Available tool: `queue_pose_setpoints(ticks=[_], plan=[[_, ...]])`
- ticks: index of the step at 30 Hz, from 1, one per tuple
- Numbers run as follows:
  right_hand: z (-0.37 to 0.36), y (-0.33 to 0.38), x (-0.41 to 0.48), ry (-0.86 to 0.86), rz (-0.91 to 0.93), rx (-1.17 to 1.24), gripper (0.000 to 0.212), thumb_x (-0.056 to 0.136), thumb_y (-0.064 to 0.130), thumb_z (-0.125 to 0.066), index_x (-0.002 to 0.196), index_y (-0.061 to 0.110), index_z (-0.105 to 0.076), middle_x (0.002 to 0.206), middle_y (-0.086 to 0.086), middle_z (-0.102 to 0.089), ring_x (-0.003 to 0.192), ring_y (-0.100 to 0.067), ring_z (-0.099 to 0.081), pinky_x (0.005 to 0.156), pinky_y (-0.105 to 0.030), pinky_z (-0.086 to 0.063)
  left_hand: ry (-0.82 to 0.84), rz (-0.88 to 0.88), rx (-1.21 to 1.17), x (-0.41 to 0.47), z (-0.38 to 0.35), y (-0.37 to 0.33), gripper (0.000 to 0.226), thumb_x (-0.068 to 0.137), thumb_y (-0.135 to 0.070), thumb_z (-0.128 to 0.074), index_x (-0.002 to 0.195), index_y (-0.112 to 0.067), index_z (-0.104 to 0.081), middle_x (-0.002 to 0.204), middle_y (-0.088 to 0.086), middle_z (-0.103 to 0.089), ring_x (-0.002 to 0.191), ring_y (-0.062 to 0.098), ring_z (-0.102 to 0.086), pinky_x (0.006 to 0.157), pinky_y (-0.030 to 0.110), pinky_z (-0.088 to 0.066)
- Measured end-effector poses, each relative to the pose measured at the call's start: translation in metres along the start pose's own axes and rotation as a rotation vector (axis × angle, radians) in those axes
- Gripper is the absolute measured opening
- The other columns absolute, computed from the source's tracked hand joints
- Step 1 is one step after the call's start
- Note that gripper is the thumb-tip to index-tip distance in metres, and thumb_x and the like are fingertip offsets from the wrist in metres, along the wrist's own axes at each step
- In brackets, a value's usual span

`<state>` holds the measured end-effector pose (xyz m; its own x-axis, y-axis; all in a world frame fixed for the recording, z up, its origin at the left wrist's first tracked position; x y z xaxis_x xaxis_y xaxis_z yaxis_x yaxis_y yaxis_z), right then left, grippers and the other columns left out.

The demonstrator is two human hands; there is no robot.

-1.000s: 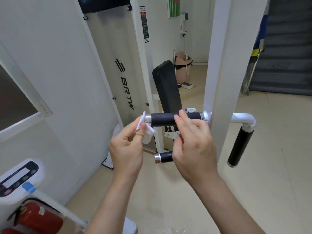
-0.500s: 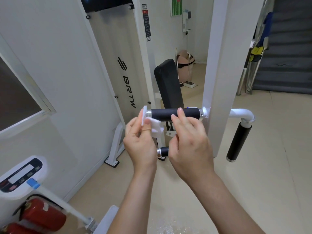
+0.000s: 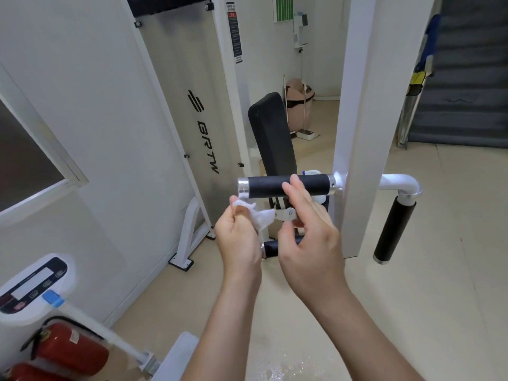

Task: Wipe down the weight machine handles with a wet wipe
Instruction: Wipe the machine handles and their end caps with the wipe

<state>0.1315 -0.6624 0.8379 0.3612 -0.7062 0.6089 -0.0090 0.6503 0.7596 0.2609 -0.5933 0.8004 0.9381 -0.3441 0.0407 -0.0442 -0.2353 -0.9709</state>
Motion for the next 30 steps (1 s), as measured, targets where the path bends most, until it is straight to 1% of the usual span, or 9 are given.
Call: queue_pose_setpoints(ticks=[4, 9, 14, 17, 19, 21, 24, 27, 30], plan=[[0.004, -0.002, 0.0, 0.032, -0.002, 0.059, 0.058, 0.082, 0.0, -0.042, 0.137, 0.018, -0.051, 0.145, 0.01, -0.045, 0.13, -0.001, -0.042, 0.088, -0.05, -0.052, 0.112, 0.053, -0.116, -0.018, -0.022, 0.005, 0.034, 0.098, -0.006, -0.039, 0.066, -0.011, -0.051, 0.062, 0.005, -0.056, 0.059, 0.02, -0.051, 0.057, 0.031, -0.045], [0.011, -0.01, -0.004, 0.036, -0.101, 0.18, 0.05, 0.086, 0.006, -0.047, 0.131, 0.025, -0.056, 0.137, 0.017, -0.052, 0.124, -0.002, -0.051, 0.091, -0.043, -0.053, 0.082, 0.066, -0.073, -0.024, -0.028, 0.006, 0.027, 0.095, -0.003, -0.044, 0.077, -0.004, -0.063, 0.068, 0.008, -0.065, 0.061, 0.021, -0.061, 0.053, 0.034, -0.053], [0.01, -0.026, -0.006, -0.01, -0.349, 0.316, 0.021, 0.085, 0.015, -0.068, 0.103, 0.026, -0.068, 0.098, 0.006, -0.07, 0.087, -0.006, -0.066, 0.074, -0.02, -0.054, 0.072, 0.068, -0.17, -0.022, -0.017, 0.001, 0.026, 0.095, -0.008, -0.052, 0.075, -0.006, -0.068, 0.077, 0.011, -0.069, 0.074, 0.024, -0.065, 0.077, 0.046, -0.054], [-0.028, -0.03, -0.013, 0.109, -0.623, 0.629, 0.009, 0.086, 0.014, -0.068, 0.094, 0.015, -0.073, 0.084, 0.0, -0.073, 0.075, -0.011, -0.065, 0.067, -0.024, -0.051, 0.101, 0.034, -0.095, -0.02, -0.006, -0.002, 0.024, 0.093, -0.003, -0.051, 0.075, -0.008, -0.067, 0.077, 0.008, -0.066, 0.073, 0.02, -0.061, 0.067, 0.033, -0.052], [-0.051, -0.031, -0.022, 0.101, -0.837, 0.905, 0.01, 0.088, 0.008, -0.063, 0.088, 0.009, -0.073, 0.08, -0.01, -0.069, 0.076, -0.02, -0.061, 0.068, -0.033, -0.049, 0.046, -0.044, 0.092, -0.022, 0.005, -0.006, 0.025, 0.094, -0.012, -0.054, 0.073, -0.011, -0.068, 0.08, 0.005, -0.061, 0.067, 0.013, -0.056, 0.055, 0.021, -0.046], [-0.069, -0.025, -0.027, 0.103, -0.992, 1.151, 0.007, 0.08, 0.004, -0.066, 0.085, 0.007, -0.07, 0.081, -0.014, -0.068, 0.075, -0.022, -0.064, 0.072, -0.033, -0.053, -0.032, -0.162, 0.263, -0.024, 0.017, -0.017, 0.024, 0.092, -0.022, -0.06, 0.07, -0.02, -0.07, 0.088, -0.001, -0.057, 0.066, 0.01, -0.056, 0.054, 0.021, -0.044], [-0.08, -0.02, -0.031, 0.101, -1.086, 1.327, 0.007, 0.079, 0.003, -0.066, 0.084, 0.006, -0.068, 0.081, -0.015, -0.071, 0.074, -0.023, -0.069, 0.068, -0.033, -0.058, -0.027, -0.303, 0.377, -0.025, 0.026, -0.038, 0.016, 0.084, -0.023, -0.07, 0.074, -0.036, -0.07, 0.088, -0.007, -0.058, 0.065, 0.003, -0.057, 0.06, 0.018, -0.048], [-0.082, -0.028, -0.033, 0.012, -1.146, 1.413, 0.009, 0.088, 0.0, -0.06, 0.094, 0.002, -0.066, 0.087, -0.019, -0.07, 0.074, -0.025, -0.068, 0.084, -0.038, -0.057, 0.065, -0.429, 0.409, -0.033, 0.023, -0.059, 0.018, 0.081, -0.013, -0.073, 0.083, -0.031, -0.071, 0.089, -0.004, -0.065, 0.07, 0.003, -0.062, 0.064, 0.018, -0.051], [-0.084, -0.03, -0.032, -0.08, -1.181, 1.524, 0.024, 0.088, -0.001, -0.06, 0.112, -0.002, -0.062, 0.09, -0.018, -0.068, 0.069, -0.019, -0.066, 0.059, -0.02, -0.056, 0.138, -0.511, 0.402, -0.03, 0.014, -0.077, 0.023, 0.088, -0.008, -0.064, 0.103, -0.025, -0.062, 0.106, 0.0, -0.061, 0.077, 0.0, -0.06, 0.06, 0.007, -0.045]])
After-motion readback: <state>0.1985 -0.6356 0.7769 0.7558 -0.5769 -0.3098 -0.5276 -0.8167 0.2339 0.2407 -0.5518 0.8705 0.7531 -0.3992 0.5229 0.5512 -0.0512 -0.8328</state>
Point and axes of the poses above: each hand's wrist, its own x-axis towards the middle knuckle, its own z-axis out of the back of the hand, y = z × x, the point moved 9 cm from there along x, towards the middle knuckle
